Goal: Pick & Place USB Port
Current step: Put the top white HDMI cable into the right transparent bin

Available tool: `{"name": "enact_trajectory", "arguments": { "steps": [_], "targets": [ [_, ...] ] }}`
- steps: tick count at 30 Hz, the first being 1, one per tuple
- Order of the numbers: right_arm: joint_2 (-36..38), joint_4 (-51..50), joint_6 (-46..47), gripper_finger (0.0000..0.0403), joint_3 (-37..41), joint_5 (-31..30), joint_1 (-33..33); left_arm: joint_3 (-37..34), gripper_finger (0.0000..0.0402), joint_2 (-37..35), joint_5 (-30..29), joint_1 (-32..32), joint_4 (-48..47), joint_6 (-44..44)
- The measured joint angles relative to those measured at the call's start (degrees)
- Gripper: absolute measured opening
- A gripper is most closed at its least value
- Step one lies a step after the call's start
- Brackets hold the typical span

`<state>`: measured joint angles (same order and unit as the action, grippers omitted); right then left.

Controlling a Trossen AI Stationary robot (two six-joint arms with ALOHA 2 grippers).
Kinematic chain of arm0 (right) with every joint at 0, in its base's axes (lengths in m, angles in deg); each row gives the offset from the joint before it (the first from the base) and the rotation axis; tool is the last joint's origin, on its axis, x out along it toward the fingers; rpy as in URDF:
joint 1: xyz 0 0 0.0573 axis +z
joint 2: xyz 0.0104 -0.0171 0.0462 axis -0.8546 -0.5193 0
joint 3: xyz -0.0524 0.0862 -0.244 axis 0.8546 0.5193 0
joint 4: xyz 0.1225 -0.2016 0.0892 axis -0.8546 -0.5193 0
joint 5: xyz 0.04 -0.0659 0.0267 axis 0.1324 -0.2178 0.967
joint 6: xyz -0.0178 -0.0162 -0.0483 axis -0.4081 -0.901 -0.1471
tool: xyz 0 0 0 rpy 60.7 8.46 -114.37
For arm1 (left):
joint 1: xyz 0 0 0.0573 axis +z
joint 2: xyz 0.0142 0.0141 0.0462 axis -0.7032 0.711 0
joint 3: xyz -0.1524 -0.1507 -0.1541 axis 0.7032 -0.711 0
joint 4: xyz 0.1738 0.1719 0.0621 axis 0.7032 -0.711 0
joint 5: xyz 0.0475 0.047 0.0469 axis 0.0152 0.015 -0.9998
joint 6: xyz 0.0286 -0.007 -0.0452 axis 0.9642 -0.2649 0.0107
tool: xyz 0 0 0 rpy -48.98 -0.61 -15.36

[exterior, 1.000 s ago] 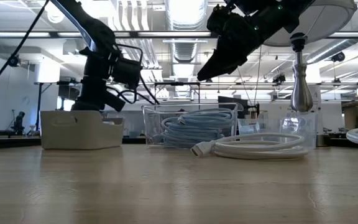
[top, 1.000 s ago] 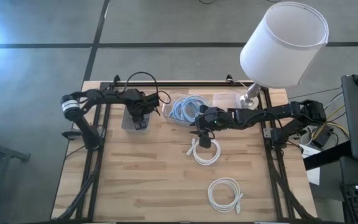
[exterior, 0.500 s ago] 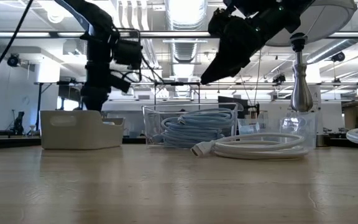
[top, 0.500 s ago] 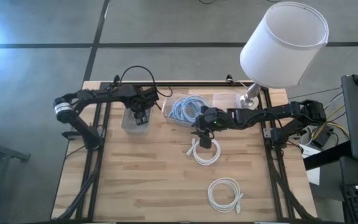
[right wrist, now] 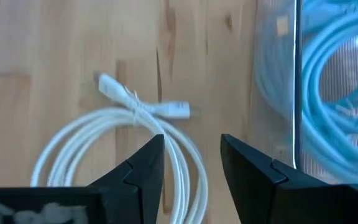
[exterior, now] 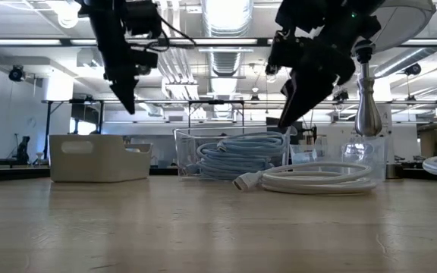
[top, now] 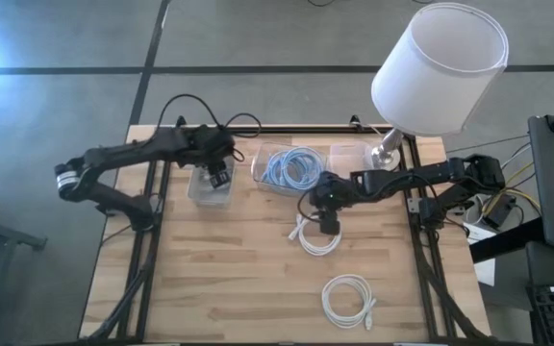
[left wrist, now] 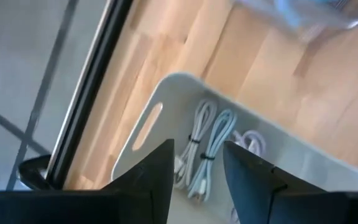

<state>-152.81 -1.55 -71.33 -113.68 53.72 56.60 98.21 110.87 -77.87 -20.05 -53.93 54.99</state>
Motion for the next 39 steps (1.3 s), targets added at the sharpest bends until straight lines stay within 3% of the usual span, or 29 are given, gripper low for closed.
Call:
{"name": "enact_trajectory", "arguments": {
  "steps": [22, 39],
  "targets": [
    [0.0, -0.1, -0.2, 0.0159, 6.0, -0.5, 0.0, -0.5, 0.0128, -2.0, 1.0, -14.0, 14.9, -0.2],
    [0.0, 0.8, 5.7, 0.0152, 8.4, -0.6, 0.0, -0.5, 0.0126, -2.0, 1.0, -14.9, 16.2, -0.2]
  ]
}}
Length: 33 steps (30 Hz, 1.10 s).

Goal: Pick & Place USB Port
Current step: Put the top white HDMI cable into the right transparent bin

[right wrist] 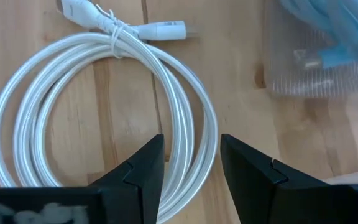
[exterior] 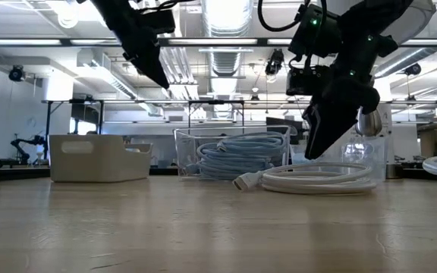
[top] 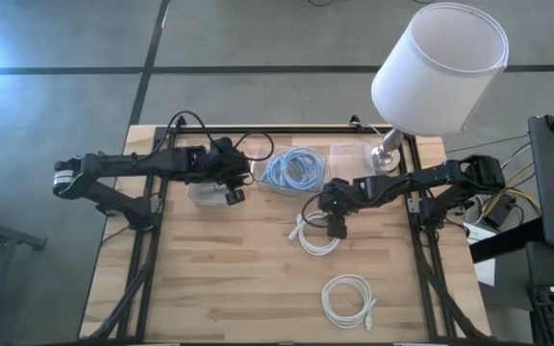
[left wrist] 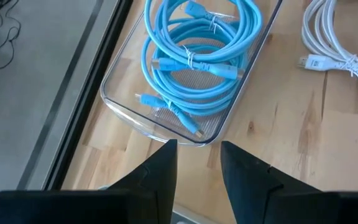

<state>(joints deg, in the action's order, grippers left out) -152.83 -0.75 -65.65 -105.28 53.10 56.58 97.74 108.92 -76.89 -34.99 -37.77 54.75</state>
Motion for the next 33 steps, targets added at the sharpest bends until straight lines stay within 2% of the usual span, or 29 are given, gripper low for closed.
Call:
{"name": "enact_trajectory", "arguments": {
  "steps": [11, 21, 26, 33],
  "targets": [
    [0.0, 1.6, 3.4, 0.0144, 2.2, 0.0, 0.1, -0.1, 0.0126, 0.0, 0.0, 0.0, 0.0, 0.0],
    [0.3, 8.7, 5.7, 0.0141, 6.9, -0.7, 0.2, -0.1, 0.0126, 0.0, 0.0, 0.0, 0.9, 0.0],
    [0.2, 7.8, 5.3, 0.0135, 5.9, -0.4, 0.7, -0.1, 0.0126, 0.0, 0.0, 0.0, 2.7, 0.0],
    [-0.1, 7.8, 0.2, 0.0134, 3.6, 0.8, 2.8, -0.1, 0.0126, 0.0, 0.0, 0.0, 2.8, 1.0]
  ]
}}
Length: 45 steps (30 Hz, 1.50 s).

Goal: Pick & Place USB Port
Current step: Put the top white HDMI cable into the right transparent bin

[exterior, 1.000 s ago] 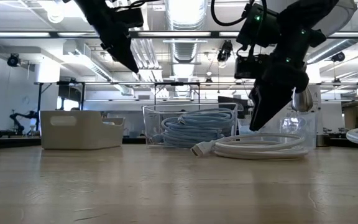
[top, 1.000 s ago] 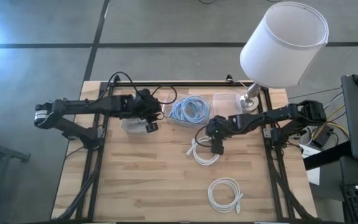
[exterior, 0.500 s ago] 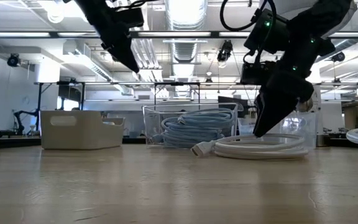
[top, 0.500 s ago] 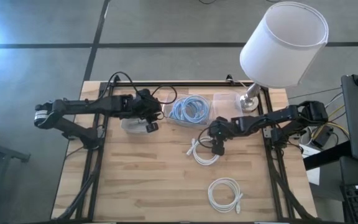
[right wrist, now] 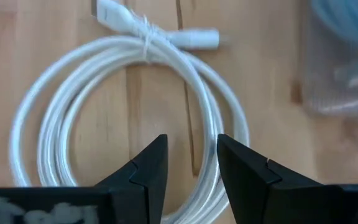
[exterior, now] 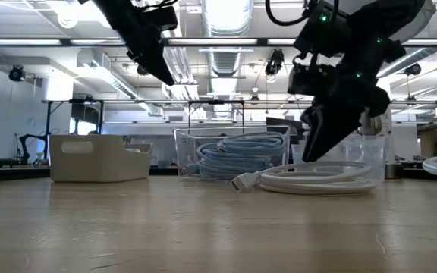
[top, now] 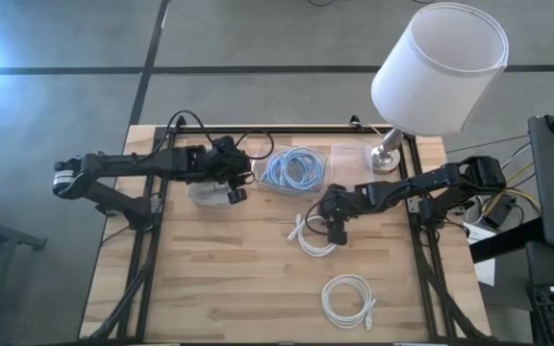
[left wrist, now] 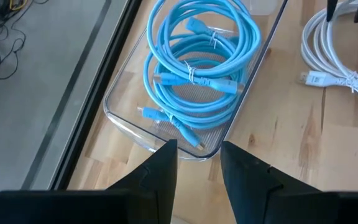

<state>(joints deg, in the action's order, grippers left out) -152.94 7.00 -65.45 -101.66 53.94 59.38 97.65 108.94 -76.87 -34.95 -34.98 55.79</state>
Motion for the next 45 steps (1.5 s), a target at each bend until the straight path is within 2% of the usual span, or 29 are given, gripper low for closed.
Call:
{"name": "enact_trajectory", "arguments": {
  "steps": [6, 16, 22, 28, 34, 40, 45],
  "targets": [
    [0.0, -0.1, -3.3, 0.0132, -1.1, -0.4, 0.1, 0.0, 0.0126, 0.0, 0.0, 0.0, 0.0, 0.0],
    [-1.0, -0.1, -2.9, 0.0132, -0.5, -0.7, 0.1, 0.0, 0.0126, 0.0, 0.0, 0.0, 0.0, 0.1],
    [-0.5, -5.4, -3.9, 0.0128, -1.2, -2.8, 1.4, 0.0, 0.0126, 0.0, 0.0, 0.0, -0.1, 0.1],
    [-0.3, -14.1, -6.0, 0.0128, -4.9, -3.2, 5.2, -0.7, 0.0126, 0.0, 0.0, 0.0, -0.1, 0.2],
    [-0.2, -13.9, -9.8, 0.0123, -6.9, 3.6, 10.5, -2.3, 0.0126, 0.0, 0.0, 0.0, 0.0, 0.4],
    [-0.8, -12.8, -13.9, 0.0123, -6.4, 3.6, 15.2, -4.5, 0.0126, 0.0, 0.0, 0.0, 0.4, 0.4],
    [-3.5, -9.2, -16.9, 0.0122, -5.9, 0.8, 16.3, -4.8, 0.0126, 0.0, 0.0, -0.2, 0.7, 0.4]
  ]
}}
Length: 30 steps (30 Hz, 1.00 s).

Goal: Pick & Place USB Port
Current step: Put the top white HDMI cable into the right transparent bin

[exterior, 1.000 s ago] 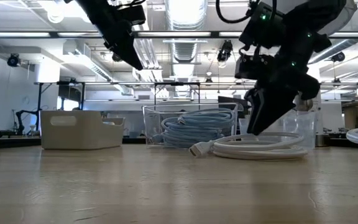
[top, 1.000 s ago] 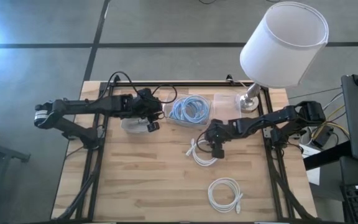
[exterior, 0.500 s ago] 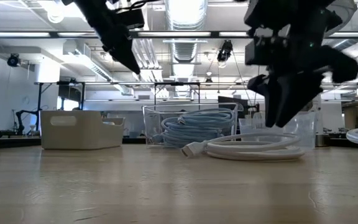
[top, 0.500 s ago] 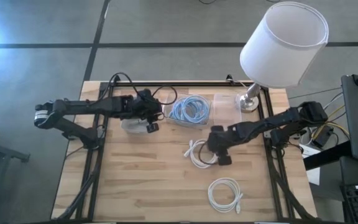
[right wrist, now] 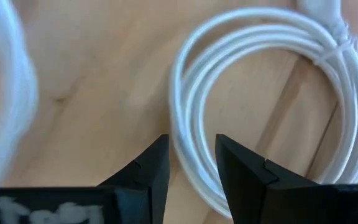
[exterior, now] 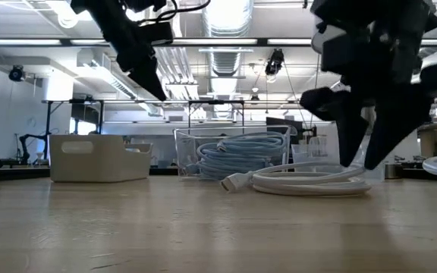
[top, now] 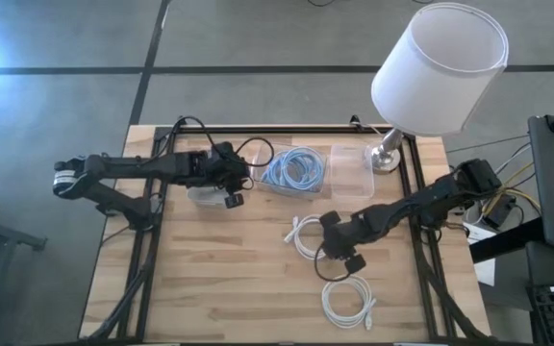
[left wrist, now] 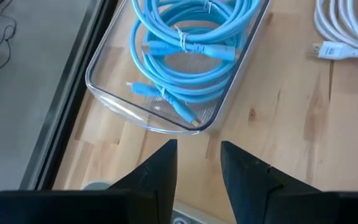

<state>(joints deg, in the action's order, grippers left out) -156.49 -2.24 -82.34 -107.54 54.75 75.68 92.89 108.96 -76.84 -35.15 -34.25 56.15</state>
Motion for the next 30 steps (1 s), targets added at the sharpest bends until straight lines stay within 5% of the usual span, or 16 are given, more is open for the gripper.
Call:
{"name": "enact_trajectory", "arguments": {
  "steps": [10, 18, 24, 30],
  "targets": [
    [-6.4, 0.9, -1.3, 0.0113, -0.5, -0.4, -0.1, 0.0, 0.0126, 0.0, 0.8, -0.2, 0.5, 0.0],
    [-7.6, 1.0, 3.9, 0.0065, -0.5, -0.4, -0.1, 0.0, 0.0126, -0.1, 0.8, -0.2, 0.6, 0.0],
    [-2.9, -0.8, 5.9, 0.0019, -0.4, 3.7, -0.1, 0.0, 0.0126, -0.1, 0.9, -0.2, 0.7, 0.1],
    [5.7, -1.2, 11.2, 0.0017, -1.5, 5.3, -0.1, 0.0, 0.0126, -0.1, 0.9, -0.2, 1.1, 0.1]
  ]
}}
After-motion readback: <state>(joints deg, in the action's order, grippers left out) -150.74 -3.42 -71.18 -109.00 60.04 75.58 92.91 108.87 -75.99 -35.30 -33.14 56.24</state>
